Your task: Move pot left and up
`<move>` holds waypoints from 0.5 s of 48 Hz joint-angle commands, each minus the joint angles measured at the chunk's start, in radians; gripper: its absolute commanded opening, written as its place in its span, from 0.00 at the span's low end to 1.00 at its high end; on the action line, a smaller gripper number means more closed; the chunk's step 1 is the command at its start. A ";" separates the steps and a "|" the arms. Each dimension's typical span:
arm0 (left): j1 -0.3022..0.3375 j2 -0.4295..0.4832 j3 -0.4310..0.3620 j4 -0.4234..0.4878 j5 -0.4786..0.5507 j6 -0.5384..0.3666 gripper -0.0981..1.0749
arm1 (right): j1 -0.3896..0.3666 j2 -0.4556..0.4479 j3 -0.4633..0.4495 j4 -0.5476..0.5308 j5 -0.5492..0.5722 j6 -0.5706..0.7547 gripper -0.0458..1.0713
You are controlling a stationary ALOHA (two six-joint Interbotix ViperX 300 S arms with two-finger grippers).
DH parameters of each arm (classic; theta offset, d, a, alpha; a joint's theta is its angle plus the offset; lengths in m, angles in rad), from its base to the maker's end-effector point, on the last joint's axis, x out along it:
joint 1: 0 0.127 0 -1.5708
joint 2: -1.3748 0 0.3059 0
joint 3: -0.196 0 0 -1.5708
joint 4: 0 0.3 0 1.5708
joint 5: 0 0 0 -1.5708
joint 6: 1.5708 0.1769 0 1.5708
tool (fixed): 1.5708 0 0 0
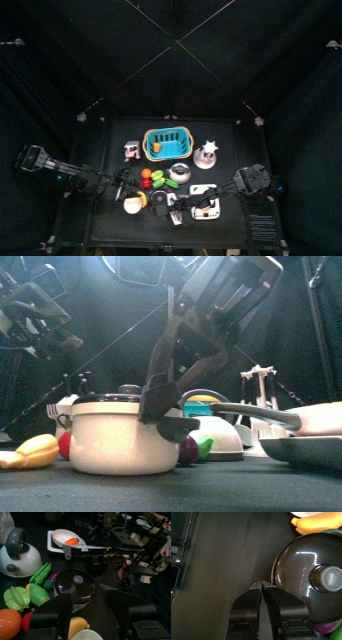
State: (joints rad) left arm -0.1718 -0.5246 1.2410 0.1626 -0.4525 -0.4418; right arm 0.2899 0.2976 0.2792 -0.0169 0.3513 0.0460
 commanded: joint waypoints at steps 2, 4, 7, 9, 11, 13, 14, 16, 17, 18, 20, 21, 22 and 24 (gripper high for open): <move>0.000 -0.008 -0.015 -0.009 -0.003 0.000 0.79 | 0.018 -0.077 0.000 0.000 -0.005 0.005 0.51; 0.000 -0.011 -0.017 -0.014 -0.003 0.000 0.79 | 0.017 -0.081 0.003 0.002 -0.006 0.005 0.51; 0.000 -0.014 -0.015 -0.020 -0.003 0.003 0.79 | 0.017 -0.084 0.006 0.002 -0.006 0.005 0.51; 0.002 -0.015 -0.017 -0.023 -0.003 0.003 0.79 | 0.017 -0.084 0.008 0.000 -0.006 0.005 0.51; 0.002 -0.015 -0.015 -0.025 -0.003 0.005 0.79 | 0.015 -0.086 0.009 -0.002 -0.006 0.002 0.51; 0.002 -0.015 -0.015 -0.025 -0.003 0.003 0.79 | 0.015 -0.087 0.011 -0.003 -0.006 0.002 0.51; 0.002 -0.017 -0.015 -0.025 -0.003 0.003 0.79 | 0.015 -0.087 0.011 -0.003 -0.006 0.002 0.51; 0.002 -0.015 -0.012 -0.026 -0.002 0.003 0.79 | 0.015 -0.091 0.012 -0.006 -0.006 0.002 0.51; 0.002 -0.017 -0.012 -0.025 0.000 0.002 0.79 | 0.015 -0.092 0.012 -0.006 -0.006 0.002 0.51; 0.002 -0.017 -0.011 -0.026 0.000 0.002 0.79 | 0.015 -0.094 0.014 -0.006 -0.006 0.002 0.51; 0.002 -0.017 -0.009 -0.028 0.003 0.000 0.79 | 0.015 -0.101 0.015 -0.006 -0.002 0.002 0.51; 0.002 -0.017 -0.009 -0.031 0.003 0.000 0.79 | 0.015 -0.104 0.015 -0.006 -0.002 0.002 0.51; 0.002 -0.015 -0.009 -0.032 0.005 0.000 0.79 | 0.015 -0.110 0.017 -0.008 0.000 0.002 0.51; 0.002 -0.015 -0.009 -0.037 0.006 0.002 0.79 | 0.015 -0.124 0.021 -0.008 0.000 0.002 0.51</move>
State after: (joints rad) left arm -0.1718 -0.5415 1.2441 0.1319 -0.4449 -0.4418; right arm 0.3068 0.2408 0.3068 -0.0230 0.3528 0.0491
